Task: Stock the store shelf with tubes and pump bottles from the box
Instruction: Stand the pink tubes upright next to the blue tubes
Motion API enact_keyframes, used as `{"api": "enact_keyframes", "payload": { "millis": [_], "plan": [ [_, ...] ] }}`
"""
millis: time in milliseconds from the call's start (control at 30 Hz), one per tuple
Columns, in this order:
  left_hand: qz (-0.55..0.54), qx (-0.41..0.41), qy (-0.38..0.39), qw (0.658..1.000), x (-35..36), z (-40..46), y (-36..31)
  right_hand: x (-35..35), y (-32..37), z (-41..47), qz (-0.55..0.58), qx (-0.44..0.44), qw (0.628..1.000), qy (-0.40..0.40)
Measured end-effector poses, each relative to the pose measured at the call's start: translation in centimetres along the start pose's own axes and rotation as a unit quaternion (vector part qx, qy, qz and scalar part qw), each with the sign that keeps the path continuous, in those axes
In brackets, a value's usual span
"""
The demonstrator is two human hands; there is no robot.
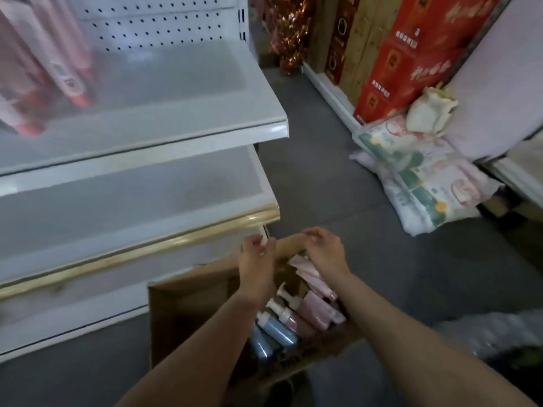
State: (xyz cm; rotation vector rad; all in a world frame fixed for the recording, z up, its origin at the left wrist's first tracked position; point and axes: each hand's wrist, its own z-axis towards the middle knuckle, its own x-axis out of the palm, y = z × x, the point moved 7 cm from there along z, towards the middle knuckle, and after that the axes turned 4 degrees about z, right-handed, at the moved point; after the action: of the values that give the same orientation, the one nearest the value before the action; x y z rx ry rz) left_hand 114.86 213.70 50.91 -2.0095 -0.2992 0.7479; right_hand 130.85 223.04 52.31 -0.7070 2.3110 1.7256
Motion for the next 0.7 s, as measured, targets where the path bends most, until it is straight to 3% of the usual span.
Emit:
{"api": "enact_keyframes", "payload": {
  "millis": [167, 333, 533, 700],
  "plan": [
    [0.096, -0.079, 0.090, 0.988, 5.4, 0.4, 7.2, 0.0, -13.4, 0.6, -0.066, 0.152, 0.986, 0.013],
    [0.104, -0.140, 0.151, 0.973, 10.1, 1.0, 13.5, 1.0, -20.8, -0.5, -0.119, 0.247, 0.960, 0.055],
    [0.102, -0.152, 0.213, 0.960, 15.3, 2.8, 17.4, 3.4, -27.3, 1.3, 0.038, 0.316, 0.948, 0.022],
    [0.077, -0.172, 0.232, 0.954, 17.1, 4.1, 19.1, 5.2, -31.1, 2.1, 0.041, 0.307, 0.951, 0.007]
  ]
}}
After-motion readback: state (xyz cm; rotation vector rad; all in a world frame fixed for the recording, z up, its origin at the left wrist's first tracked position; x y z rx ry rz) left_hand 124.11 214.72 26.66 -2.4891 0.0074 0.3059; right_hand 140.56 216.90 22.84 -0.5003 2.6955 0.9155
